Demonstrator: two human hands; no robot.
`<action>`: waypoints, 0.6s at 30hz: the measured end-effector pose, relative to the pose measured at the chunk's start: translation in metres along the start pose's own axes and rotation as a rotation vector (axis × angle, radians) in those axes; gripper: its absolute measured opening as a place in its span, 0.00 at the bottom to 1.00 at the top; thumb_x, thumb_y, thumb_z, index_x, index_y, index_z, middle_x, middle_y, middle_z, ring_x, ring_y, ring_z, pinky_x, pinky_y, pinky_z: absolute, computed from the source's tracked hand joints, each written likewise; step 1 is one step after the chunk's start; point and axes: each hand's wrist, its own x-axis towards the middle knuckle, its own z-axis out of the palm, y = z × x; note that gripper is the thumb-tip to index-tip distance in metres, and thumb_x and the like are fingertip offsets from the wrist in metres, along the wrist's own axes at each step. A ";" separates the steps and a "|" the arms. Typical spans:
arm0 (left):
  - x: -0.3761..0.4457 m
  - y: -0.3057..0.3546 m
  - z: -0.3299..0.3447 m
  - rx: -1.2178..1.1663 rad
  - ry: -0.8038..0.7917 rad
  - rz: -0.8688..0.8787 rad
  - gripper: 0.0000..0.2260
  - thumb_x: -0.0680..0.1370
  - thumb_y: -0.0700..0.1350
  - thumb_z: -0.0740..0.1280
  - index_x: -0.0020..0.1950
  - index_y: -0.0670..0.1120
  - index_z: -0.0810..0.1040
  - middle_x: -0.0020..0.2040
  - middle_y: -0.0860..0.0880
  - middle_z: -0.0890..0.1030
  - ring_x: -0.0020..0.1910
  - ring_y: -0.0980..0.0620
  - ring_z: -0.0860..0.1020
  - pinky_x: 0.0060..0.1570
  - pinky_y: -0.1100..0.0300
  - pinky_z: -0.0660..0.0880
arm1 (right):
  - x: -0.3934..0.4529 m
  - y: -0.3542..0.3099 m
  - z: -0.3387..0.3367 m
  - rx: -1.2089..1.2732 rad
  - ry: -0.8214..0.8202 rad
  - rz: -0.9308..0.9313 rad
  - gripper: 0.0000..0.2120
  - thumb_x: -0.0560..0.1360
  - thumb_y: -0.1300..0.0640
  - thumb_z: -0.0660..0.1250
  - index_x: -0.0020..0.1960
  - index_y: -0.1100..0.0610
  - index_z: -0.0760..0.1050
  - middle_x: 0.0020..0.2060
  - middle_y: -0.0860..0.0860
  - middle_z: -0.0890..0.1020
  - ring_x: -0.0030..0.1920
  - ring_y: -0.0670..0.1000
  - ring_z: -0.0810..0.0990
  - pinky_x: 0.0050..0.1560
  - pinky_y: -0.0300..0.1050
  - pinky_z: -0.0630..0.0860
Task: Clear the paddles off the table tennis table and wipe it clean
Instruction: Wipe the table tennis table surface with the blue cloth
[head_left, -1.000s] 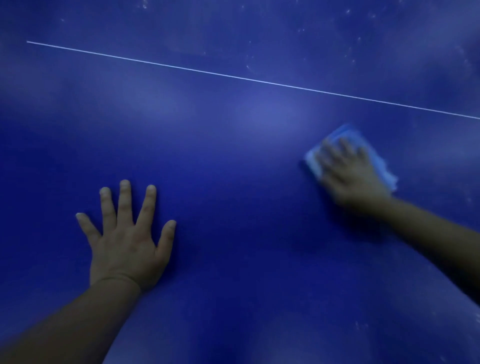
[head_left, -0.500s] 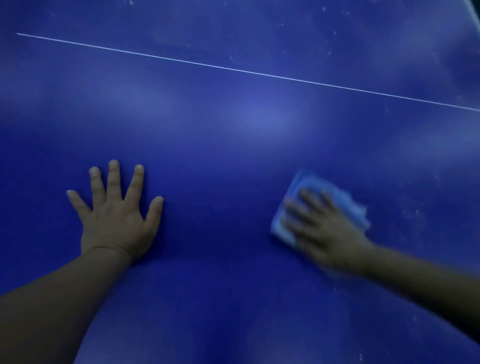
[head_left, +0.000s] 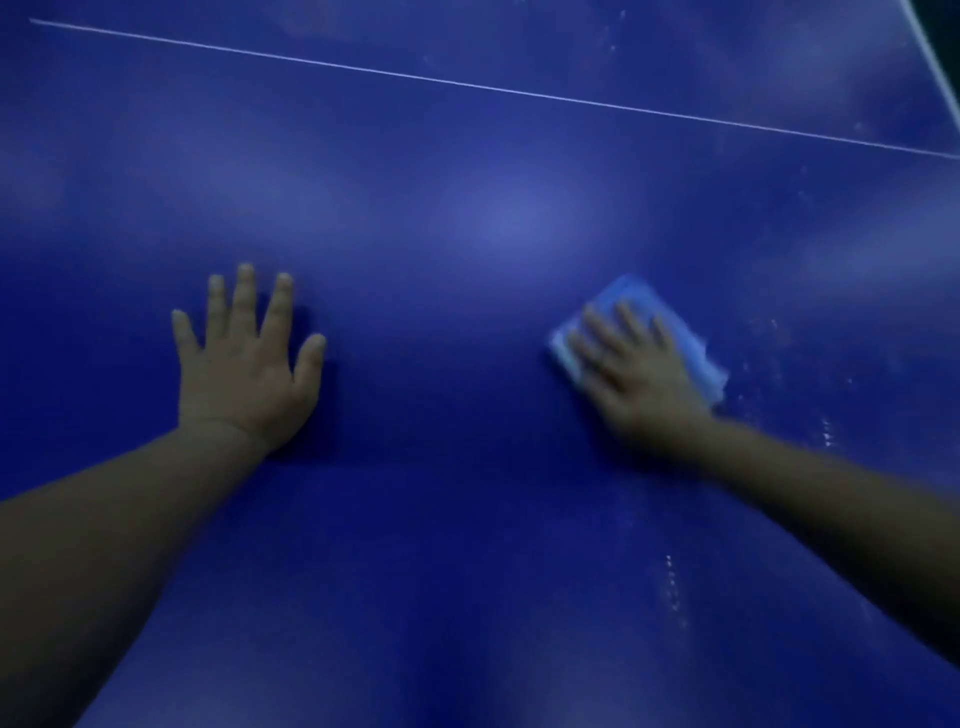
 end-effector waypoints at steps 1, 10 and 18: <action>-0.016 0.004 0.003 -0.011 -0.004 0.059 0.33 0.80 0.64 0.44 0.82 0.50 0.50 0.82 0.44 0.47 0.81 0.42 0.44 0.75 0.36 0.42 | -0.044 -0.023 0.005 0.003 -0.026 -0.112 0.24 0.82 0.43 0.51 0.77 0.45 0.59 0.77 0.53 0.63 0.77 0.65 0.59 0.69 0.74 0.59; -0.126 0.006 0.036 0.085 -0.068 0.335 0.33 0.82 0.64 0.43 0.81 0.47 0.57 0.82 0.45 0.52 0.81 0.44 0.48 0.75 0.37 0.47 | 0.004 0.020 -0.006 0.110 -0.053 0.282 0.29 0.79 0.36 0.43 0.79 0.42 0.53 0.80 0.49 0.57 0.80 0.58 0.51 0.75 0.65 0.46; -0.129 0.006 0.037 0.100 -0.065 0.309 0.32 0.80 0.61 0.48 0.82 0.49 0.53 0.82 0.46 0.50 0.81 0.45 0.46 0.76 0.37 0.43 | -0.132 -0.084 0.004 0.018 -0.152 -0.473 0.25 0.83 0.41 0.55 0.78 0.44 0.61 0.79 0.49 0.59 0.79 0.61 0.52 0.75 0.69 0.50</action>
